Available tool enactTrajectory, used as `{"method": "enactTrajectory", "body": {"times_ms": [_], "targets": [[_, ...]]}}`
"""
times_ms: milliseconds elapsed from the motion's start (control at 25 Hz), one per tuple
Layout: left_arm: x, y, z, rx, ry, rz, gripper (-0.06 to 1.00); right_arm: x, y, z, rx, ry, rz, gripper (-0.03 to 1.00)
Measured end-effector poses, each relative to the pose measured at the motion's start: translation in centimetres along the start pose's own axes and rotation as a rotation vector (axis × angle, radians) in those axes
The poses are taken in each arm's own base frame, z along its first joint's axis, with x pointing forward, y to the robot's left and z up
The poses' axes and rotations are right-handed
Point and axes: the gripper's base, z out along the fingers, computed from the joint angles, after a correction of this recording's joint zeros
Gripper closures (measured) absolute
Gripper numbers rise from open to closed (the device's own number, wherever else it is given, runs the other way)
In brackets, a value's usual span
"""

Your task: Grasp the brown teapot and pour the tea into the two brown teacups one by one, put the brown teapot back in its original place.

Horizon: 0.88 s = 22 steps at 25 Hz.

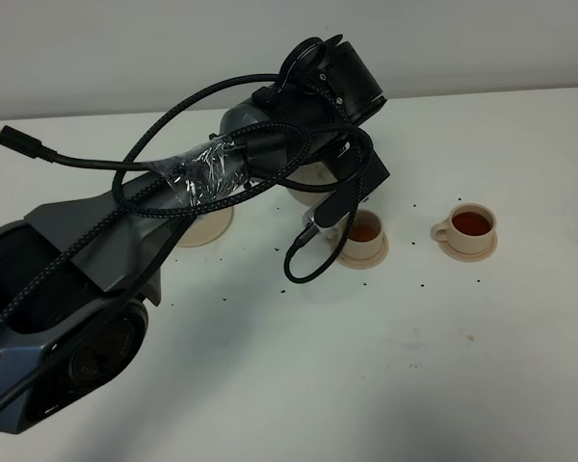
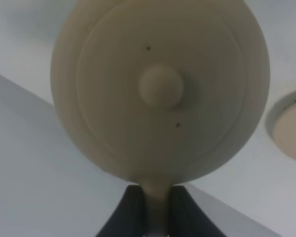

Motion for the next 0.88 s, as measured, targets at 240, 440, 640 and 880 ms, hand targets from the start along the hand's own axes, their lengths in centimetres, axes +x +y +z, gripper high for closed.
{"method": "enactTrajectory", "body": {"times_ms": [240,440,640,880], "targets": [[0.0,0.06,0.0,-0.006,0.0,0.003,0.82,0.0,0.0,0.0,0.0,0.0,0.0,0.63],[0.01,0.12,0.0,-0.013,0.001,0.004,0.82,0.0,0.0,0.0,0.0,0.0,0.0,0.63],[0.04,0.26,0.0,-0.029,0.005,0.009,0.82,0.0,0.0,0.0,0.0,0.0,0.0,0.63],[0.04,0.37,-0.01,-0.041,0.004,0.025,0.82,0.0,0.0,0.0,0.0,0.0,0.0,0.63]]}}
